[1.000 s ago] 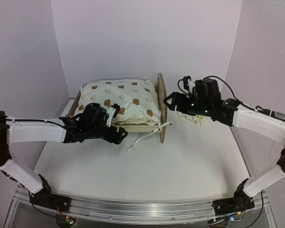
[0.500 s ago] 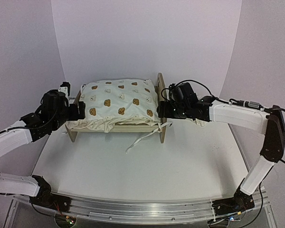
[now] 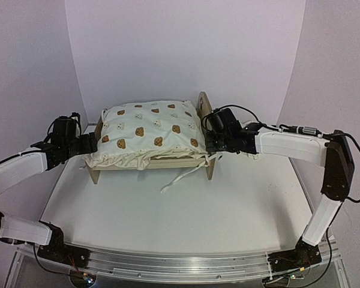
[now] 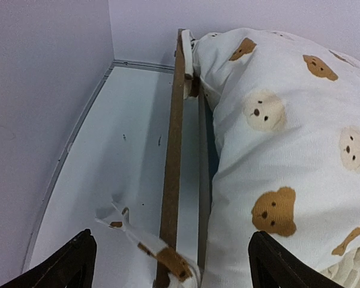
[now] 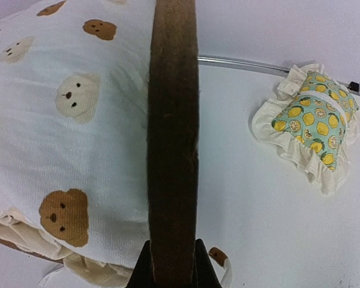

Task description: Set up the pet bed

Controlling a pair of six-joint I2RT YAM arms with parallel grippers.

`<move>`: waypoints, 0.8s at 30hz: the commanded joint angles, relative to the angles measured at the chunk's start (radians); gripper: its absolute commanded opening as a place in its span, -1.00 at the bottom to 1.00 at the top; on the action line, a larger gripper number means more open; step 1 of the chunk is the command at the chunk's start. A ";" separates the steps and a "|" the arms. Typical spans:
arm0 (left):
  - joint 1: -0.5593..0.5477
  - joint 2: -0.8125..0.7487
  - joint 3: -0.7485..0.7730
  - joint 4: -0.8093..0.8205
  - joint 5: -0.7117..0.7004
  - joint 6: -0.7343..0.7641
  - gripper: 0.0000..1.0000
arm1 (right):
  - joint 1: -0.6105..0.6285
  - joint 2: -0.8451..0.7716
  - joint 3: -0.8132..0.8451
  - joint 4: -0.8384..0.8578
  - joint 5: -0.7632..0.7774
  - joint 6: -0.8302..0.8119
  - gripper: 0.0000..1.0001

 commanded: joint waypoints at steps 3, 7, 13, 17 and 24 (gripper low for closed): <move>-0.001 0.004 0.017 0.040 0.159 -0.013 0.66 | -0.005 -0.124 -0.079 0.004 0.071 -0.009 -1.00; -0.004 -0.009 0.033 0.007 0.255 -0.016 0.59 | -0.005 -0.226 -0.174 -0.013 0.174 0.008 -1.00; -0.057 -0.038 0.058 -0.058 0.324 -0.013 0.51 | -0.005 -0.433 -0.346 -0.092 0.318 0.071 -1.00; -0.111 -0.054 0.062 -0.087 0.303 -0.011 0.51 | -0.005 -0.550 -0.428 -0.150 0.364 0.100 -1.00; -0.142 -0.079 0.046 -0.113 0.290 0.011 0.54 | -0.005 -0.631 -0.386 -0.256 0.370 0.057 0.01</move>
